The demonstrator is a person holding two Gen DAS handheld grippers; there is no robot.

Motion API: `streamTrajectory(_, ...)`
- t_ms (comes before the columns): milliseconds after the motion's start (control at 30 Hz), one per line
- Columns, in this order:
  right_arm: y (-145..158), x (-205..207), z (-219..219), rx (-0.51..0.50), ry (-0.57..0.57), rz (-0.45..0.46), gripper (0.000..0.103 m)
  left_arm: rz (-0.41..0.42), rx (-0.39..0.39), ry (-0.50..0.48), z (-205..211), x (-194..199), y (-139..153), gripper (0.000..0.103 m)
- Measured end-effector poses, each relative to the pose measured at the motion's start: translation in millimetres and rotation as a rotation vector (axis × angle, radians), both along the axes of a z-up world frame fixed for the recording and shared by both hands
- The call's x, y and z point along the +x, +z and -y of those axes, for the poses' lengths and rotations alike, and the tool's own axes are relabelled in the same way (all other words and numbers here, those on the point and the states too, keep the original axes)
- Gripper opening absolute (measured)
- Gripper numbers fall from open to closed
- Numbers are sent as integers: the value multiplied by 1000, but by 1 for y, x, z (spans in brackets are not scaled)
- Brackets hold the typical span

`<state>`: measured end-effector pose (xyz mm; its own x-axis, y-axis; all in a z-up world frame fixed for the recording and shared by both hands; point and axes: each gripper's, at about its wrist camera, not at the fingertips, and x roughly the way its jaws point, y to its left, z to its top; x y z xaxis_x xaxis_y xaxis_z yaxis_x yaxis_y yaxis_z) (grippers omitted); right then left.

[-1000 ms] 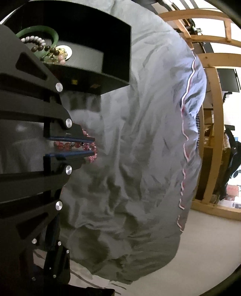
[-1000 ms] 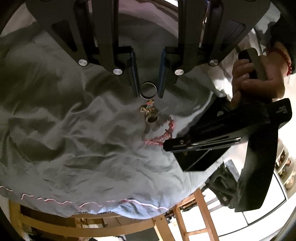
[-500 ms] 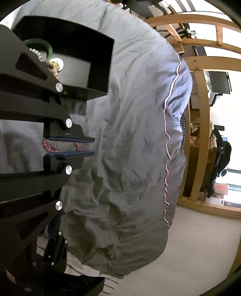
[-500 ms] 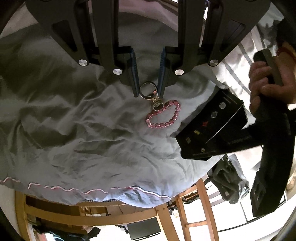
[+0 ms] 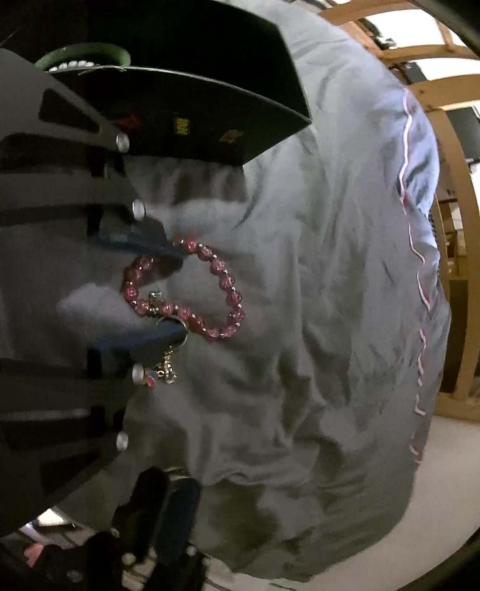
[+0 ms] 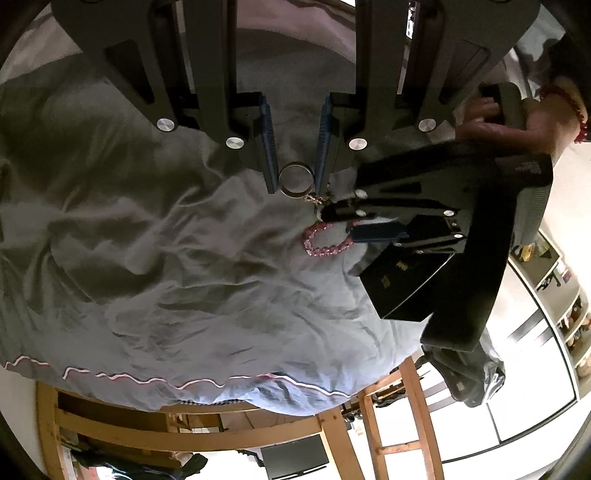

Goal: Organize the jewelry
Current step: 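Grasp and lift the pink bead bracelet with the left tool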

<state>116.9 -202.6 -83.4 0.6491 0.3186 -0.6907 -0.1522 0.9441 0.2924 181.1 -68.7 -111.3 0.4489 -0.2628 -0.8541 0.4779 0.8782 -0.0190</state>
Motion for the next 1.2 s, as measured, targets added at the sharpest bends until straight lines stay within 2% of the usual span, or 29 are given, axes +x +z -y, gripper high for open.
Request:
streamTrajectory(33,0,0,1,4,0,0,21,-14,-24,8,-3,2,2,10)
streamTrajectory(133,0,1,1,11,0,1,21,-2,-89,29,-11,4,12,5)
streamTrajectory(267,0,0,2,18,-1,7,21,30,-149,25,-14,-1,31,5)
streamTrajectory(367,0,-1,2,22,-1,7,21,45,-150,22,-13,-3,35,5)
streamTrajectory(433,-1,-1,1,20,4,3,21,23,-105,15,-9,-1,27,5)
streamTrajectory(467,-1,-1,1,19,6,3,21,25,-62,25,-5,-1,19,12)
streamTrajectory(500,-1,-1,0,17,10,2,21,18,-43,24,-3,1,14,35)
streamTrajectory(567,-1,-1,-1,16,14,2,21,19,-18,18,1,0,4,65)
streamTrajectory(633,-1,-1,-2,15,15,2,21,28,27,16,4,0,-2,65)
streamTrajectory(667,-1,-1,-2,16,14,2,21,20,23,19,3,0,-3,61)
streamTrajectory(767,-2,-1,-2,21,13,-1,21,-17,-28,43,-6,7,-3,26)
streamTrajectory(833,-2,-1,-4,22,15,0,21,-27,-62,52,-10,8,-1,26)
streamTrajectory(967,-1,-1,-1,27,12,3,21,-17,-125,35,-9,5,9,18)
streamTrajectory(1200,-2,-1,0,34,6,3,21,44,-224,39,-18,-1,38,18)
